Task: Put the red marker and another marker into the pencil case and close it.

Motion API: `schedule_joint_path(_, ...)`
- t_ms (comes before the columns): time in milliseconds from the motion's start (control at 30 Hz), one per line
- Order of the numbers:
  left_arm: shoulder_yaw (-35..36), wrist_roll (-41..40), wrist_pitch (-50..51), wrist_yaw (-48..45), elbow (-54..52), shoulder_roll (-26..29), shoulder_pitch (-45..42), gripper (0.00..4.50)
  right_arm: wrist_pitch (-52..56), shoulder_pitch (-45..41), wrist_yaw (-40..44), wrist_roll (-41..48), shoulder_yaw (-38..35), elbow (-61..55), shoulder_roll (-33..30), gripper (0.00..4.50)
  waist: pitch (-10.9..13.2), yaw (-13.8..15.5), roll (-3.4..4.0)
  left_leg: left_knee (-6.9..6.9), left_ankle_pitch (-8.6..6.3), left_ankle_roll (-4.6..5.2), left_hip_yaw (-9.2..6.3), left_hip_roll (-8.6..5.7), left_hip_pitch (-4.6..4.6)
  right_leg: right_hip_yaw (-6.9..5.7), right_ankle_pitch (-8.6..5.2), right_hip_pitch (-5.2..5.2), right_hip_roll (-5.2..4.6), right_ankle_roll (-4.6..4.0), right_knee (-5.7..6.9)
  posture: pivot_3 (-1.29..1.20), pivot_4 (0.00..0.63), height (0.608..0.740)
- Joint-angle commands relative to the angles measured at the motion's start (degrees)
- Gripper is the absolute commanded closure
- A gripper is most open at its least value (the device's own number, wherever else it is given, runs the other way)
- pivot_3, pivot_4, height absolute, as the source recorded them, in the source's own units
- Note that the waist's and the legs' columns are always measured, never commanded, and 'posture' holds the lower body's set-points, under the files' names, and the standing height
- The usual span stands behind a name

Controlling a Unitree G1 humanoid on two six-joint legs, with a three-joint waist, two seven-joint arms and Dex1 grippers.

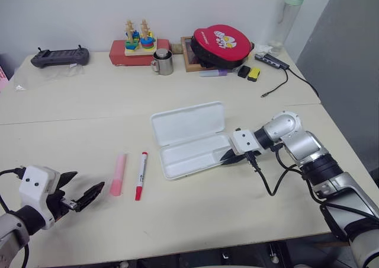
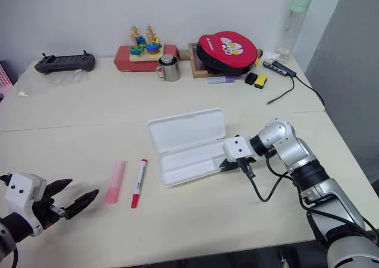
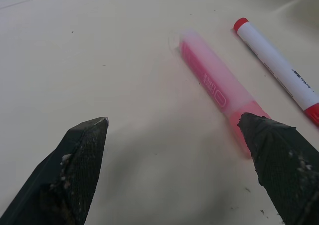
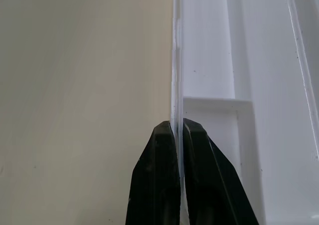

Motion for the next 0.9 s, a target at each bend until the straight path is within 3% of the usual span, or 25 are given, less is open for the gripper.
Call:
schedule_joint_path(33,-0.1,0.6,-0.9,0.3,-0.6,0.1,-0.4,0.0,5.3,2.7,0.7,2.3,0.1,-9.7,-1.2,4.48,0.0,0.0,0.0,0.0,0.0,0.0,-0.01,0.0,0.0,-0.01,-0.01,0.0,0.0,0.0,0.01,0.0,0.15,0.74)
schedule_joint_path(333,-1.0,1.3,-0.9,-0.5,0.4,0.8,-1.8,0.0,10.2,8.8,-4.4,-0.4,1.5,-16.3,-2.4,4.48,0.0,0.1,-0.01,0.02,0.0,0.0,-0.02,0.0,-0.01,-0.02,-0.01,0.0,0.0,0.0,0.01,0.0,0.15,0.74)
schedule_joint_path(700,-1.8,1.8,-0.7,-0.9,1.1,1.4,-3.1,0.0,13.1,9.3,-8.5,-2.5,3.4,-17.2,-0.5,4.48,0.0,0.1,-0.02,0.02,0.0,0.0,-0.04,0.0,-0.01,-0.03,-0.01,0.0,0.01,0.0,0.0,0.0,0.15,0.74)
schedule_joint_path(900,-1.6,1.7,-0.6,-1.0,0.9,1.3,-2.8,0.0,15.2,9.6,-8.3,-1.0,2.5,-18.6,-1.5,3.05,0.0,0.1,-0.02,0.02,0.0,0.0,-0.04,0.0,-0.01,-0.03,-0.01,0.0,0.01,0.0,0.01,0.0,0.15,0.74)
